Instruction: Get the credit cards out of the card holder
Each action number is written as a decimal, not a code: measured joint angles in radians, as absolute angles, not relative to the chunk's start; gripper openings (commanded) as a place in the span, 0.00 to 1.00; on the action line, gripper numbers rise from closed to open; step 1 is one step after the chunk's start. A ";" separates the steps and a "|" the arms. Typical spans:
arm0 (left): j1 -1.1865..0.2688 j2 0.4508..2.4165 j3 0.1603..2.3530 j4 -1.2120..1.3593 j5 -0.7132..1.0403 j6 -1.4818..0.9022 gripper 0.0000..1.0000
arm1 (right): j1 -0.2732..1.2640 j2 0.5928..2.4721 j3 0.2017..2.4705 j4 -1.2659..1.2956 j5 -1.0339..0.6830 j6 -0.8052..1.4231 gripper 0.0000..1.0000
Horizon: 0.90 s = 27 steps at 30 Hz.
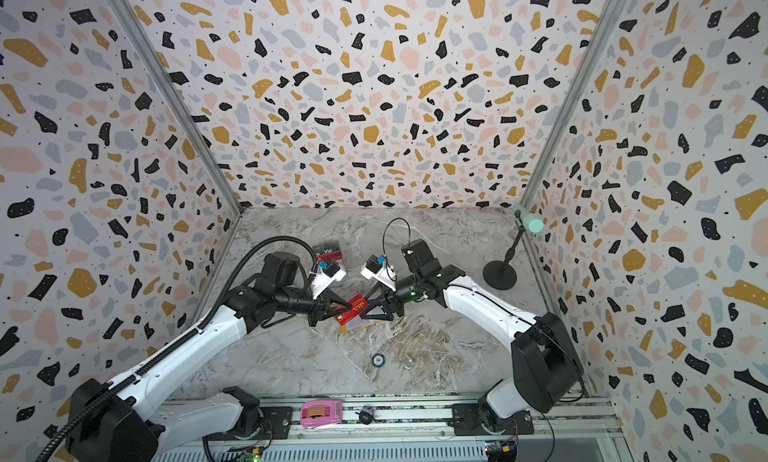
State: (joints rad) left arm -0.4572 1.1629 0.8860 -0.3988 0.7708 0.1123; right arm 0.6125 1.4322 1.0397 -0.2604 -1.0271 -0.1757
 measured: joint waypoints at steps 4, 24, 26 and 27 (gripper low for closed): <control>-0.424 1.178 0.895 -0.388 0.712 0.118 0.00 | 0.569 1.354 0.984 -0.195 -0.975 -0.128 0.84; -0.201 1.404 1.087 -0.398 0.629 0.555 0.00 | 0.450 1.188 0.787 -0.003 -0.586 0.061 1.00; -0.188 1.456 1.141 -0.432 0.630 0.629 0.00 | 0.449 1.175 0.772 0.008 -0.564 0.068 1.00; -0.184 1.478 1.166 -0.452 0.632 0.666 0.00 | 0.449 1.169 0.765 0.013 -0.556 0.071 1.00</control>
State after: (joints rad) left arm -0.1841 1.4780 1.1656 -0.4522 0.6319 0.6662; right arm 0.4488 1.1694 0.7650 0.0128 -0.5556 0.0708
